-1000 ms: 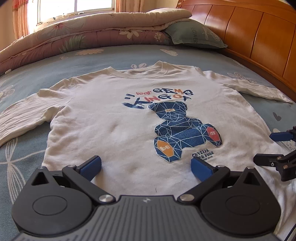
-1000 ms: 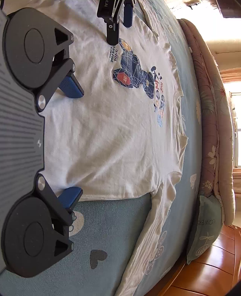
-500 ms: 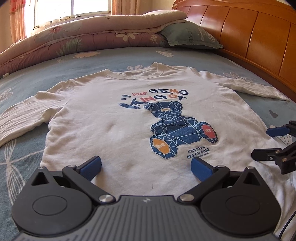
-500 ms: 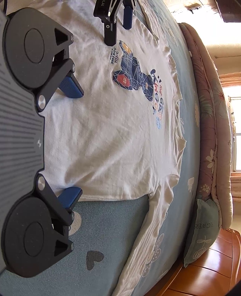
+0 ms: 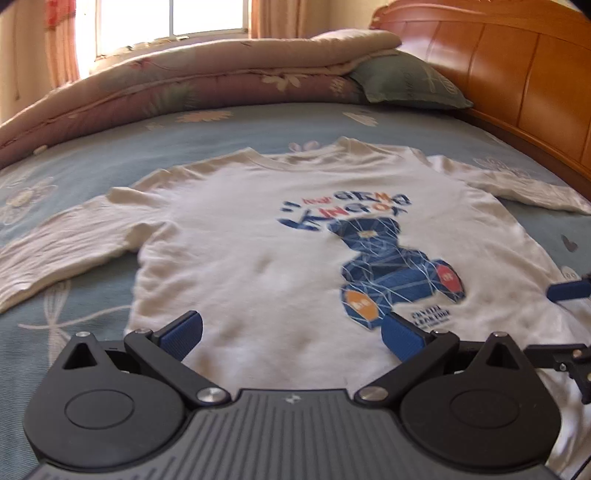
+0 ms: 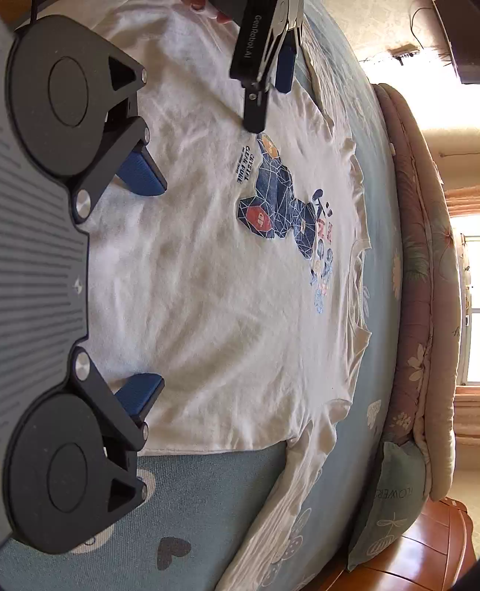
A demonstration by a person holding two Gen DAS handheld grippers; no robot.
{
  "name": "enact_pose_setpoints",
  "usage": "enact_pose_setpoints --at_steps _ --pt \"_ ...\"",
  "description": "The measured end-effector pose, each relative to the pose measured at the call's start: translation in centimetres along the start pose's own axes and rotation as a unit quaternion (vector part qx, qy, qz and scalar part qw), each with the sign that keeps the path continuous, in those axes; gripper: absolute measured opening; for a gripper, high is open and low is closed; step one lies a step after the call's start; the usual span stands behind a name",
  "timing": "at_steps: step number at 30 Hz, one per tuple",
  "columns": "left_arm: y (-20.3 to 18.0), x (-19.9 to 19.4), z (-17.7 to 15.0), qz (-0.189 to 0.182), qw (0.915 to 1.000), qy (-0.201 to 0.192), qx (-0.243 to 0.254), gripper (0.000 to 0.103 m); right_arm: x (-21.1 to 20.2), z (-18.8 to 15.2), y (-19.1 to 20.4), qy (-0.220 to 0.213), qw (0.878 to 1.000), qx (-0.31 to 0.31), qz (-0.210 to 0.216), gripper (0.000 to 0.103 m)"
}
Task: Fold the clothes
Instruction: 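Move the open left gripper toward the cuff of the sleeve beside it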
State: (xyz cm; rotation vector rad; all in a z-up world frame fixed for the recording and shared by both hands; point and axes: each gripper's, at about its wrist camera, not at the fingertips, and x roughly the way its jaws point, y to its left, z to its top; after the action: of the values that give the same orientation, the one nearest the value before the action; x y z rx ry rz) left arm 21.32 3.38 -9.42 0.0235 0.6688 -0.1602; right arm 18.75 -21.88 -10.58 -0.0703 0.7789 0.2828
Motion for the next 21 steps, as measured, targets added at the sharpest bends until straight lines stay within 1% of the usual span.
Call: enact_pose_setpoints --at_steps 2,3,5,7,8,10,11,13,15,18,21 --pt "0.5 -0.3 0.2 -0.027 0.9993 -0.002 -0.025 0.102 0.0 0.0 0.1 -0.001 1.000 -0.003 -0.002 0.103" --pt "0.5 -0.4 0.2 -0.042 0.9987 -0.001 -0.030 0.102 0.0 0.0 0.1 -0.001 1.000 -0.004 -0.003 0.103" --pt "-0.5 -0.3 0.0 -0.061 0.9981 0.008 -0.010 0.102 -0.1 0.0 0.1 0.000 1.000 -0.003 -0.003 0.103" --pt "-1.8 0.4 -0.6 -0.054 0.9979 0.022 0.029 0.102 -0.2 0.0 0.3 0.003 1.000 -0.004 -0.004 0.103" --pt "-2.2 0.9 -0.9 -0.043 0.9976 0.032 0.044 0.102 -0.4 0.0 0.4 0.002 1.000 -0.007 -0.001 0.103" --pt "-2.1 0.9 -1.1 -0.046 0.9976 0.031 0.042 0.103 -1.1 0.0 0.5 -0.003 1.000 -0.016 0.026 0.103" --pt "-2.0 0.9 -1.1 -0.048 0.9976 0.030 0.039 0.103 -1.7 -0.1 0.6 -0.012 0.999 -0.026 0.045 0.103" --pt "-1.8 0.9 -1.2 -0.050 0.9977 0.028 0.035 0.102 -2.8 -0.3 1.1 -0.026 0.995 -0.058 0.081 0.103" --pt "-1.9 0.9 -1.3 -0.048 0.9978 0.027 0.038 0.102 -3.7 -0.8 1.4 -0.025 0.990 -0.094 0.103 0.103" --pt "-1.9 0.9 -1.5 -0.046 0.9979 0.023 0.039 0.102 -4.4 -1.9 1.0 -0.015 0.988 -0.117 0.103 0.103" --pt "-2.0 0.9 -1.3 -0.044 0.9980 0.025 0.037 0.102 -5.4 -2.6 -0.5 -0.015 0.990 -0.099 0.096 0.103"
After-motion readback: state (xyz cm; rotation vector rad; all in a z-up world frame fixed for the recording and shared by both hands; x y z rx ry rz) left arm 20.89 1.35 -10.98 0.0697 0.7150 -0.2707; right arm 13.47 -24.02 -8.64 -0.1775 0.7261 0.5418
